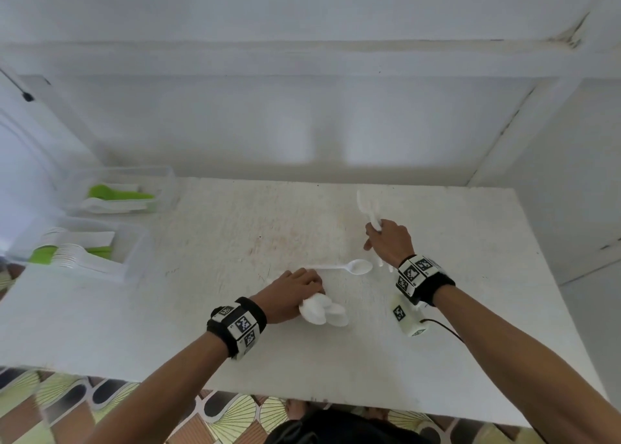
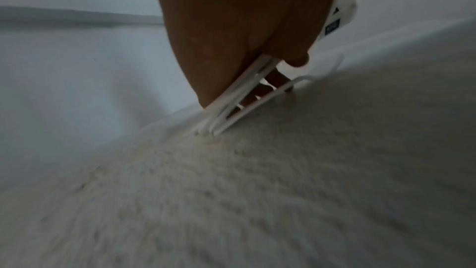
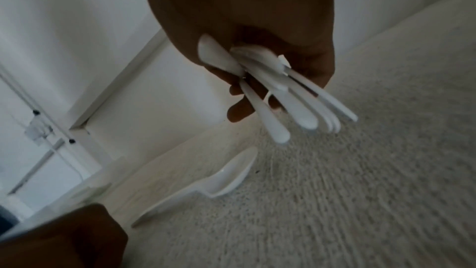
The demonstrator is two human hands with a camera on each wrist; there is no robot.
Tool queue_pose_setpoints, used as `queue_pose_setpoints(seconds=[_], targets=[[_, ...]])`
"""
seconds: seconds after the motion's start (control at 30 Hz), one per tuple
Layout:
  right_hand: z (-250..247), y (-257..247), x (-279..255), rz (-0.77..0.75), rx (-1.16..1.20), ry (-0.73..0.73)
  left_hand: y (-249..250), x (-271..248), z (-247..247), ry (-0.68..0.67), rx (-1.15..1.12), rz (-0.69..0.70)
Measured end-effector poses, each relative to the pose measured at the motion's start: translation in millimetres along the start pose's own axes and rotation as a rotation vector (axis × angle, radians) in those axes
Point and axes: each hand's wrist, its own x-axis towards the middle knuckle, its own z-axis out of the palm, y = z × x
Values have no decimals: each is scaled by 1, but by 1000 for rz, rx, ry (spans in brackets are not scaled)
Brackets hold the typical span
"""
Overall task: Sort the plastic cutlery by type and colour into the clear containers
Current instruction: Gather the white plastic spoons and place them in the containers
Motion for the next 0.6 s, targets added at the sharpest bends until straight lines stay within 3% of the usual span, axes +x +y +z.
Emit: queue_pose_setpoints(seconds=[0.13, 0.27, 0.4, 0.5, 0.6], targets=[[3, 8, 2, 105, 317, -79, -1, -15, 13, 84, -6, 21], [10, 18, 3, 132, 379, -93, 4, -15, 18, 96, 71, 8], [14, 28, 1, 139, 526, -116, 16, 4, -2, 132, -22, -255], [16, 32, -3, 153, 635, -164, 26, 30, -18, 246, -72, -467], [15, 35, -5, 234, 643, -51, 30, 58, -24, 310, -120, -587]])
